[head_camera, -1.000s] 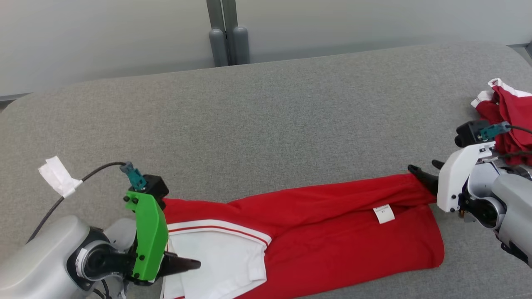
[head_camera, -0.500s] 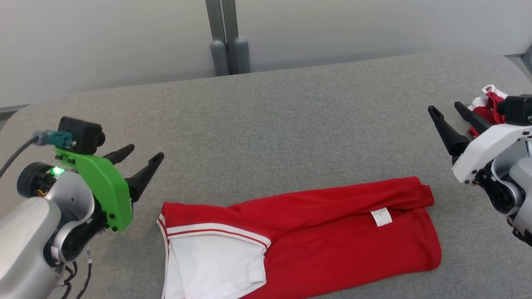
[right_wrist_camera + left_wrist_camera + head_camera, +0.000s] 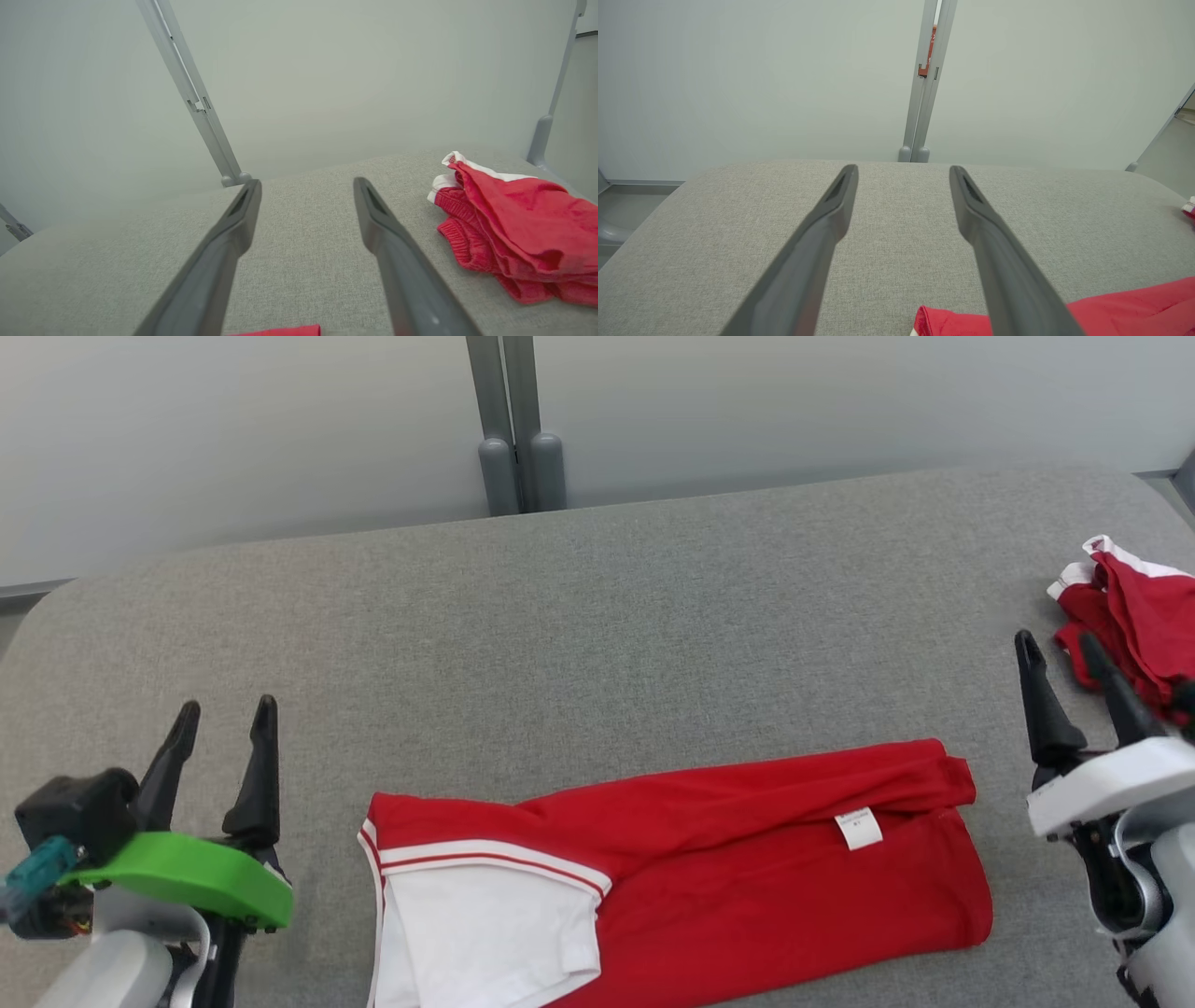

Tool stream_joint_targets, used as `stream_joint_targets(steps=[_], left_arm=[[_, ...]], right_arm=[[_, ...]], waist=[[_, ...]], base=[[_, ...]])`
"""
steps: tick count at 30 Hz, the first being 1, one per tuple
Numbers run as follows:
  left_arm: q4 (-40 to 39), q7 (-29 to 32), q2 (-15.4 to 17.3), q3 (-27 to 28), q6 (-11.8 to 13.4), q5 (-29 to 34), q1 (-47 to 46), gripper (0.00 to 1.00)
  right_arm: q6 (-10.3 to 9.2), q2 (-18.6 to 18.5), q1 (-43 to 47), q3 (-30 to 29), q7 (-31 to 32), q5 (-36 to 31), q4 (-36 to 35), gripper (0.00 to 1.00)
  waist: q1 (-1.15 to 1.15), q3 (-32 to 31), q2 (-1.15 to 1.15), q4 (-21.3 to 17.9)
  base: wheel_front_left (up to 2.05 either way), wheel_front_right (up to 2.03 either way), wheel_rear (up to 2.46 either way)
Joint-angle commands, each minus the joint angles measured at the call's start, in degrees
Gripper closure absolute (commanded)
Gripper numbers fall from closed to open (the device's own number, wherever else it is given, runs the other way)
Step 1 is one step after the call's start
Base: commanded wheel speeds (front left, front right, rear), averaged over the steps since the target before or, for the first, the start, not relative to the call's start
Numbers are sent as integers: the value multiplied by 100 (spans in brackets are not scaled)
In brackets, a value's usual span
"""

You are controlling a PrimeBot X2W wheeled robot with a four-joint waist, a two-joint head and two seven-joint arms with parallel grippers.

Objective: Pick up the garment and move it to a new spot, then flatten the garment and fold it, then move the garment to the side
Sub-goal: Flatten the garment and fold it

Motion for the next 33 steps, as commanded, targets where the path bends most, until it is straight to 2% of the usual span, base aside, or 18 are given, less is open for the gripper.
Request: stream_joint_targets(steps=[1, 4, 7, 10, 12, 16, 21, 23, 27, 33], left_arm=[[-37, -107, -113, 113, -6, 26, 244, 0], [-67, -185, -360, 366, 56, 294, 611, 0], [-255, -185, -829, 934, 79, 821, 963, 0], [-399, -181, -1380, 1545, -74, 1331, 1390, 0], [-359, -182, -1650, 1744, -252, 1549, 1595, 0], [-207, -183, -2011, 2005, -631, 1906, 1717, 0], [-32, -184, -2305, 2215, -955, 2171, 1654, 0], [49, -184, -2414, 2280, -1072, 2259, 1647, 0], [237, -184, -2557, 2362, -1275, 2407, 1587, 0], [430, -184, -2682, 2393, -1476, 2548, 1476, 0]], right_arm=[[0, 177, 289, -231, -14, -196, -193, 0], [0, 472, 741, -663, -16, -642, -577, 0], [0, 751, 1195, -1036, -15, -1013, -759, 0], [0, 969, 1443, -1170, -15, -1179, -818, 0], [0, 1021, 1522, -1213, -15, -1224, -813, 0], [0, 1063, 1508, -1166, -15, -1275, -751, 0], [0, 1066, 1412, -1114, 92, -1210, -551, 0], [1, 1125, 1320, -1054, 347, -1139, -349, 0], [0, 1225, 994, -1018, 731, -983, 185, 0], [0, 1283, 669, -1053, 993, -747, 1047, 0]], waist=[[0, -3, 0, 5], [0, -1, 0, 22], [0, 15, 0, 74], [0, 17, 0, 90], [0, 27, 0, 104], [0, 26, 0, 136], [0, 7, 0, 173], [0, 18, 0, 148], [0, 27, 0, 151], [0, 46, 0, 298]], base=[[0, 0, 0], [0, 0, 0], [0, 0, 0], [0, 0, 0], [0, 0, 0], [0, 0, 0], [0, 0, 0], [0, 0, 0], [0, 0, 0], [0, 0, 0]])
